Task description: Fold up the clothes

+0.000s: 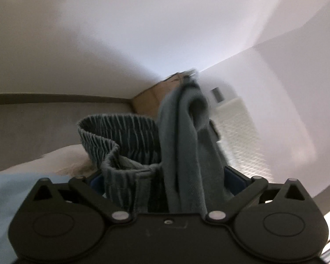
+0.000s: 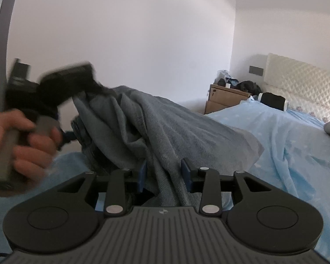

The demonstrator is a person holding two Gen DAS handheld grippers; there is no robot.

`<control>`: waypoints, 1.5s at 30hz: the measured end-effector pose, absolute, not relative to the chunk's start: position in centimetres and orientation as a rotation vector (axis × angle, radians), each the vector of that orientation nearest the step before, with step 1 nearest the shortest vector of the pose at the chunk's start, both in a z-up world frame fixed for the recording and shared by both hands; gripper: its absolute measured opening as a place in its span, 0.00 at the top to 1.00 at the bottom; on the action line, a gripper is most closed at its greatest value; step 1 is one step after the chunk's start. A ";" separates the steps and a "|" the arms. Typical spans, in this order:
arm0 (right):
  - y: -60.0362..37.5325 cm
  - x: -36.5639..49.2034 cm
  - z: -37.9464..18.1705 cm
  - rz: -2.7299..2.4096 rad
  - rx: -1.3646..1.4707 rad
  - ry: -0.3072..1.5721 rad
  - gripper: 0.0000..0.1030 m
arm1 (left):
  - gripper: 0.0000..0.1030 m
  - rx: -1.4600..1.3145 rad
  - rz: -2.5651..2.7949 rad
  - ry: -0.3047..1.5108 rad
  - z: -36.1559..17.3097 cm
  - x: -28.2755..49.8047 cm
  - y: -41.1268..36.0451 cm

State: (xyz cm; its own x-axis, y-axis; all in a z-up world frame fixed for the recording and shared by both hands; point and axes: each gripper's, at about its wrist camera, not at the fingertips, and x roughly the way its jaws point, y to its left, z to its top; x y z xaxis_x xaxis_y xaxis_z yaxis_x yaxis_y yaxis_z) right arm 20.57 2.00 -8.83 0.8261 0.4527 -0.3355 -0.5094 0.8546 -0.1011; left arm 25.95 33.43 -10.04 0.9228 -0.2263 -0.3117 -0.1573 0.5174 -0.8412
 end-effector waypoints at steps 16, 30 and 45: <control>-9.1 30.7 -10.3 0.424 0.737 0.610 0.34 | 0.34 -1.088 0.020 0.422 -10.3 23.1 33.5; -6.9 36.5 -12.3 0.413 0.730 0.658 0.39 | 0.52 -1.051 0.039 0.432 -10.3 26.8 32.7; -8.6 32.0 -4.6 0.491 0.640 0.382 0.64 | 0.63 -1.043 -0.042 0.296 -4.7 24.0 29.7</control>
